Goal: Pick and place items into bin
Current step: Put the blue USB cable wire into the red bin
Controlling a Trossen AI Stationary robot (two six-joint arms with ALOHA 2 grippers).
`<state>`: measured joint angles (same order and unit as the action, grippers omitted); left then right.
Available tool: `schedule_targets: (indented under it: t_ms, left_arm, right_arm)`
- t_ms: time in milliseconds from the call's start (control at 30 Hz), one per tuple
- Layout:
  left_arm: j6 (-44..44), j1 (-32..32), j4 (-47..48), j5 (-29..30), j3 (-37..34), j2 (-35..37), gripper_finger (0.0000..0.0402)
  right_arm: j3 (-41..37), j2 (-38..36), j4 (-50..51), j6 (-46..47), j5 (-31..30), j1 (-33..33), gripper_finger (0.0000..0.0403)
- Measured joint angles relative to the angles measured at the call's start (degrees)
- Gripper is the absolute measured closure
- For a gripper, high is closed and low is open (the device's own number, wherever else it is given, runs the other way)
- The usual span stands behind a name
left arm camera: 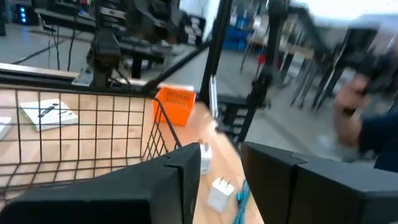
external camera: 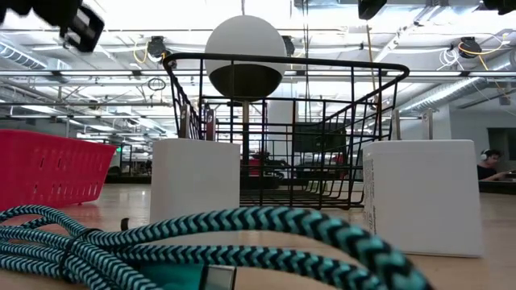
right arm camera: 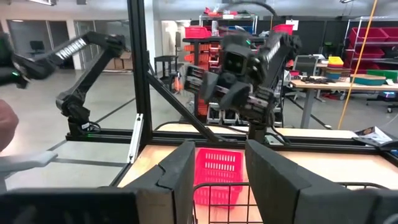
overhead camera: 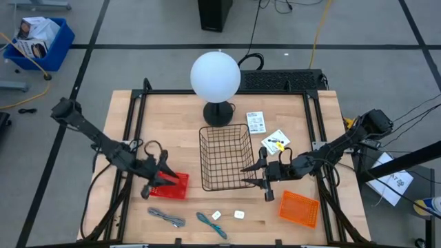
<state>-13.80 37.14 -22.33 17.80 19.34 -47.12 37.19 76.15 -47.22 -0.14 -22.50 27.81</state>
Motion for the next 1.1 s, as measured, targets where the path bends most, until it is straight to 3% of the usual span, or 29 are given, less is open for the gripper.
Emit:
schedule_targets:
  t_ms: [200,500,700,900,1100]
  left_arm:
    - [-0.4,2.1,13.7,0.8,12.7,-10.4,0.0277]
    - [-1.8,5.6,15.3,0.9,19.4,-24.0,0.0273]
    - [-1.6,7.3,16.1,3.0,23.7,-31.3,0.0230]
    - [-1.9,6.7,23.2,6.9,27.2,-35.2,0.0180]
    - [-1.8,5.9,23.8,6.1,29.4,-40.8,0.0163]
  right_arm:
    - [-0.5,-2.6,0.9,1.8,0.0,0.0,0.0271]
    - [-6.5,-9.5,1.5,5.4,0.1,0.0,0.0271]
    - [-9.9,-13.6,-0.8,5.5,0.1,0.0,0.0271]
    - [-13.2,-14.4,-4.6,5.5,0.1,0.0,0.0270]
    - [-14.4,-14.4,-8.3,4.8,0.1,0.0,0.0270]
